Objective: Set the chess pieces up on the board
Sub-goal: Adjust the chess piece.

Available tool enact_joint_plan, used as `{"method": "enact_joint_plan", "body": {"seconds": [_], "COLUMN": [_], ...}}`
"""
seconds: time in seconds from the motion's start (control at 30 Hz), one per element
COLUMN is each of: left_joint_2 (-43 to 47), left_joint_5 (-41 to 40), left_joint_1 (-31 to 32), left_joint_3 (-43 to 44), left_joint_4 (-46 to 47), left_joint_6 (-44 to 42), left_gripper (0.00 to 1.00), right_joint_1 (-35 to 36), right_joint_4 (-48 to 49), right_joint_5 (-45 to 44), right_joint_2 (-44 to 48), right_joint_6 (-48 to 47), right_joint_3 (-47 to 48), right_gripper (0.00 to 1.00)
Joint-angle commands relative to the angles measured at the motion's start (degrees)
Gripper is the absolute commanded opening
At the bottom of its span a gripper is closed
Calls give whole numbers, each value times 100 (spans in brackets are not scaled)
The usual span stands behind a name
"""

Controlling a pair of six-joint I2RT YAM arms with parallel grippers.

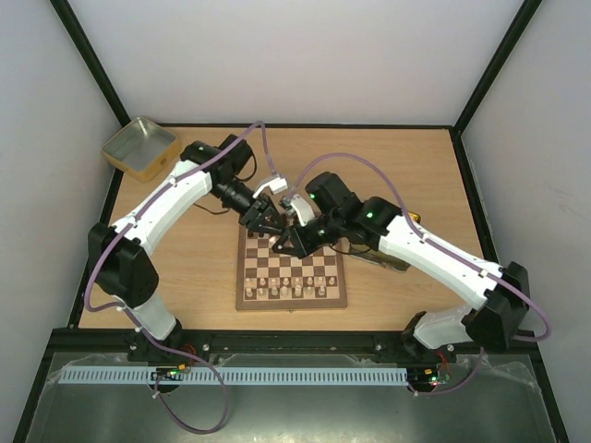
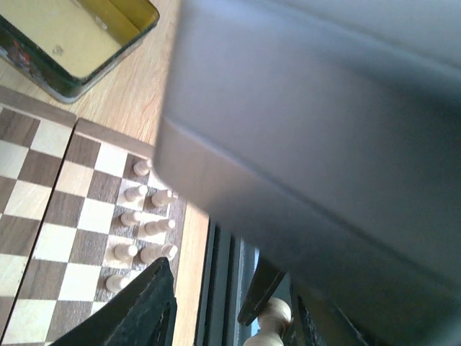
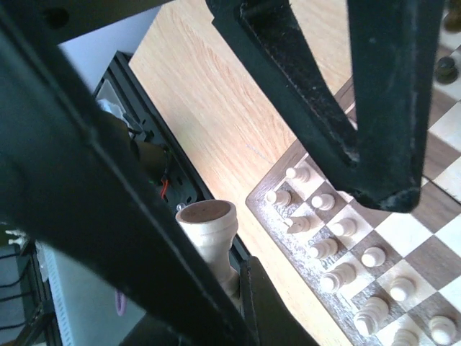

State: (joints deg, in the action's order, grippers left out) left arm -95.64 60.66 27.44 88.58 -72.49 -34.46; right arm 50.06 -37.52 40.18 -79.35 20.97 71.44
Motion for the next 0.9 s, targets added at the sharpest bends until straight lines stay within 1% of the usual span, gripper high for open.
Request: {"method": "enact_joint_plan", "body": {"seconds": [0.0, 0.23, 0.37, 0.5, 0.67, 0.7, 0.8, 0.87], "left_joint_2": [-195, -212, -147, -93, -26, -33, -66, -94], "left_joint_5": [160, 762, 1132, 1193, 1121, 1111, 1044, 1042], "left_joint_1": [160, 427, 439, 447, 460, 458, 463, 457], "left_joint_3": [562, 627, 588, 487, 340, 301, 231, 206], "left_joint_4": [-173, -193, -187, -187, -182, -184, -179, -177], "left_joint_6": [595, 727, 756, 741, 687, 678, 651, 642], "left_gripper": [43, 33, 30, 28, 29, 31, 39, 41], "right_joint_1": [-239, -335, -363, -386, -416, -414, -425, -426], "right_joint_4": [-140, -12, 56, 112, 185, 169, 147, 113], "right_joint_5": [-334, -318, -371, -408, -432, -440, -431, -456], "right_joint_2": [331, 777, 1043, 1202, 1312, 1304, 1286, 1269], "right_joint_6": [-133, -42, 1, 38, 56, 52, 32, 13], "right_joint_3": [-131, -434, -621, -778, -839, -823, -753, -711], "right_gripper": [2, 2, 2, 2, 2, 2, 2, 2]}}
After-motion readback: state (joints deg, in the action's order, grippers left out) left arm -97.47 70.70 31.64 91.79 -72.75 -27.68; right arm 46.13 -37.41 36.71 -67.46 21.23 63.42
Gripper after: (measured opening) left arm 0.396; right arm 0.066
